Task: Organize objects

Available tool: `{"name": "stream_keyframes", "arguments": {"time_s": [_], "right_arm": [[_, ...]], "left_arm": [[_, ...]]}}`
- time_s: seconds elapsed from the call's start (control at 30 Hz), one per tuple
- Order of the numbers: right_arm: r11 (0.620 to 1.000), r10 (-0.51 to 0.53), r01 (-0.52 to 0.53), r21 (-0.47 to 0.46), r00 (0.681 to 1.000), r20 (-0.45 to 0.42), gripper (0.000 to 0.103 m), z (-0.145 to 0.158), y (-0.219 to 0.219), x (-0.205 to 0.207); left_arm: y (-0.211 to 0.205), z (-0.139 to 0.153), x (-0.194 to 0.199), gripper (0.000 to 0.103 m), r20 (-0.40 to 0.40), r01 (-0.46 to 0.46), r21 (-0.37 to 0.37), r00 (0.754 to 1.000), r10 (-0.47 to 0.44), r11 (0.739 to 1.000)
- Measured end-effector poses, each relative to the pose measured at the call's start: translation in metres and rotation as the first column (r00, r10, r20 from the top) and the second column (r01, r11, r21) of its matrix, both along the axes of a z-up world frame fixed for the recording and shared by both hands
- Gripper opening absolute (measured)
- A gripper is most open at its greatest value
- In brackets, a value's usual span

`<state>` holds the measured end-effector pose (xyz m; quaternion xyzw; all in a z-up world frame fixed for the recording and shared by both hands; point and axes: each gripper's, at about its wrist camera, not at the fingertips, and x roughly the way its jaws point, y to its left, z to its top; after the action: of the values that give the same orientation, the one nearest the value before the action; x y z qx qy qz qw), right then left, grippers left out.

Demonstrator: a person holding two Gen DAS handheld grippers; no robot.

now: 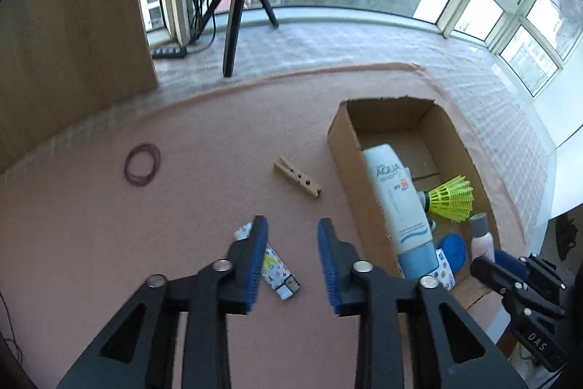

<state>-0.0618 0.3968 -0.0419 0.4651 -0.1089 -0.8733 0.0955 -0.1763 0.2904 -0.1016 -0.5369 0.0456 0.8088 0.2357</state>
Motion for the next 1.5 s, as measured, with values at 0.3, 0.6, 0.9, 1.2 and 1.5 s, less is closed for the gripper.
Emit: {"name": "stream_keyframes", "arguments": {"time_s": [0.3,0.6,0.9,1.2,1.5], "right_arm": [[1.0,-0.016,0.017,0.012,1.0,-0.014,0.018,0.001,0.016,-0.003],[1.0,-0.025,0.025,0.012,1.0,0.01,0.018,-0.009,0.02,-0.007],[0.999,-0.014,0.014,0.035,1.0,0.005,0.017,-0.006,0.013,-0.012],[0.998,0.009,-0.01,0.069,1.0,0.006,0.018,-0.004,0.004,-0.014],[0.998,-0.025,0.024,0.056,0.999,0.025,0.018,-0.01,0.014,-0.015]], "left_arm": [[-0.002,-0.072,-0.01,0.05,0.107,-0.059,-0.112,0.992,0.071,0.992],[-0.013,-0.075,-0.001,0.0,0.089,-0.074,-0.077,0.993,0.08,0.994],[-0.01,-0.07,0.007,0.011,0.081,-0.076,-0.125,0.993,0.086,0.989],[-0.007,-0.084,-0.002,0.028,0.12,-0.114,-0.082,0.985,0.124,0.99],[-0.017,-0.078,0.006,0.011,0.117,-0.112,-0.052,0.986,0.117,0.992]]}}
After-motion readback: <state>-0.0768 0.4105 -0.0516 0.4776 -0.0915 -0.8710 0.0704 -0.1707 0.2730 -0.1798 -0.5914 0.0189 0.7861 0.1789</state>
